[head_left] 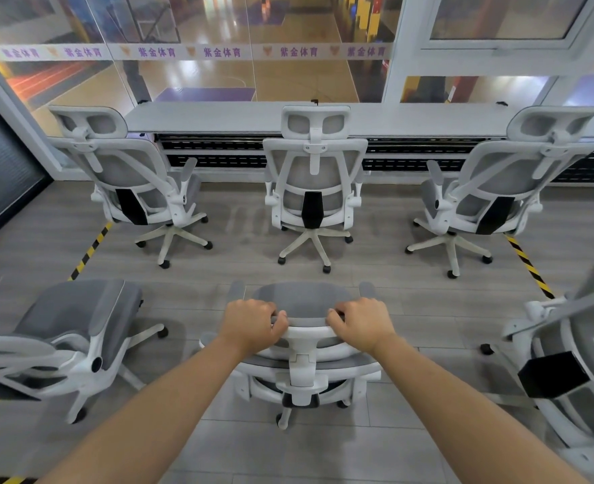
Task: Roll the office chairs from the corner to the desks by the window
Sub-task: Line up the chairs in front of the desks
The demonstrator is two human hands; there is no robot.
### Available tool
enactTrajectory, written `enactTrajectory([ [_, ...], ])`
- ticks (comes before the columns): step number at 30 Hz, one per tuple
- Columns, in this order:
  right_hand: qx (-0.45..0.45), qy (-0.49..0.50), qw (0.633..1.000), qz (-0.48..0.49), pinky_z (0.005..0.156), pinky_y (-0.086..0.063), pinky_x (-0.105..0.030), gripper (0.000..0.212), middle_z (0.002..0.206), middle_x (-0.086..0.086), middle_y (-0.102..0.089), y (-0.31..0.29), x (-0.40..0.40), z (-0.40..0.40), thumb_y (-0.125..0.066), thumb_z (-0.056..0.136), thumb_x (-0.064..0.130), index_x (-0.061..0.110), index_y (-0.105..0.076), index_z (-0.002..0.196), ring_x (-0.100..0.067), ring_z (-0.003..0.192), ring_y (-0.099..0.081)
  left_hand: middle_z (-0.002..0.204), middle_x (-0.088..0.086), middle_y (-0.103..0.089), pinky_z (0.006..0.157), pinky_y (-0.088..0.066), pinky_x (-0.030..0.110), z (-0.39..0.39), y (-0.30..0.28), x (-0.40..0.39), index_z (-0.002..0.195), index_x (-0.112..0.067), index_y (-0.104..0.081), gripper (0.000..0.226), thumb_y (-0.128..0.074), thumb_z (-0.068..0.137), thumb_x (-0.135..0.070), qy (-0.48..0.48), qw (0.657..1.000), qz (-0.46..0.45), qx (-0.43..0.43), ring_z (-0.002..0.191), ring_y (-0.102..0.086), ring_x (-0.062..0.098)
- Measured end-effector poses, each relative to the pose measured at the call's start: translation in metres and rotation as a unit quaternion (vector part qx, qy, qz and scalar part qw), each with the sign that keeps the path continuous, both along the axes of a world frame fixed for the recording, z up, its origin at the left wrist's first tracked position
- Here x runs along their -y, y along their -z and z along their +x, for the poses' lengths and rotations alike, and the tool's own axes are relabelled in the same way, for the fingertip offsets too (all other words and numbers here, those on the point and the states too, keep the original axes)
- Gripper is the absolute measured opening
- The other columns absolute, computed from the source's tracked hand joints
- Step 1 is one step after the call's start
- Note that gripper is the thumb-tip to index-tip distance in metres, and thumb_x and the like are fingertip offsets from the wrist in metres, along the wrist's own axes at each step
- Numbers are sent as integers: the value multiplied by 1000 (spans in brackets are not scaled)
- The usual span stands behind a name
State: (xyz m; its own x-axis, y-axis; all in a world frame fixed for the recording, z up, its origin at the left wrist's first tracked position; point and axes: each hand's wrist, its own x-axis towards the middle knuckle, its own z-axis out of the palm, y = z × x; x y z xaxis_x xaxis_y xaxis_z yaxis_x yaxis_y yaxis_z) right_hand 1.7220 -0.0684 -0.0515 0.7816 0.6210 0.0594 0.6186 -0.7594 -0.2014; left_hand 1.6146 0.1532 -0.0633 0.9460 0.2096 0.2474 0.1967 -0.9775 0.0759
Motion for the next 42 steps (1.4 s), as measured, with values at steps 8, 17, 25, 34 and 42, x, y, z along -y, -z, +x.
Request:
enactTrajectory([
  [8, -12, 3, 1000, -8, 45, -23, -26, 46, 44, 0, -35, -2, -4, -4, -34, 86, 44, 12, -44, 55, -17, 43, -29, 40, -2, -42, 44, -15, 18, -2, -3, -5, 48, -15, -46, 46, -37, 81, -46, 9, 1000, -2, -2, 37, -29, 20],
  [17, -19, 10, 1000, -13, 46, -26, -26, 45, 45, -1, -39, -1, -4, -4, -36, 87, 44, 12, -45, 57, -18, 45, -32, 40, -3, -43, 44, -14, 18, -2, -1, -7, 49, -15, -50, 48, -36, 82, -47, 2, 1000, -5, -13, 37, -32, 18],
  [25, -49, 5, 999, -5, 47, -30, -28, 46, 52, -4, -50, -8, -1, -9, -34, 93, 44, 12, -50, 63, -21, 49, -40, 46, -2, -48, 43, -16, 21, -6, -9, -5, 54, -14, -49, 50, -31, 85, -49, 17, 999, -5, -43, 41, -40, 20],
  [34, -143, 73, 986, 36, 65, -45, -37, 41, 81, -4, -62, -32, 49, -15, -32, 102, 38, 13, -60, 86, -25, 76, -57, 73, -1, -58, 60, -46, 32, 17, -39, 44, 71, -17, -51, 43, -27, 98, -41, 104, 982, -46, -150, 67, -57, 23],
  [42, -115, 176, 977, 25, 73, -43, -36, 33, 107, -1, -62, -42, 167, -7, -32, 101, 42, 24, -59, 101, -27, 98, -58, 92, 1, -63, 68, -44, 35, 78, -52, 154, 90, -21, -50, 35, -25, 100, -43, 210, 962, -7, -172, 83, -60, 26],
])
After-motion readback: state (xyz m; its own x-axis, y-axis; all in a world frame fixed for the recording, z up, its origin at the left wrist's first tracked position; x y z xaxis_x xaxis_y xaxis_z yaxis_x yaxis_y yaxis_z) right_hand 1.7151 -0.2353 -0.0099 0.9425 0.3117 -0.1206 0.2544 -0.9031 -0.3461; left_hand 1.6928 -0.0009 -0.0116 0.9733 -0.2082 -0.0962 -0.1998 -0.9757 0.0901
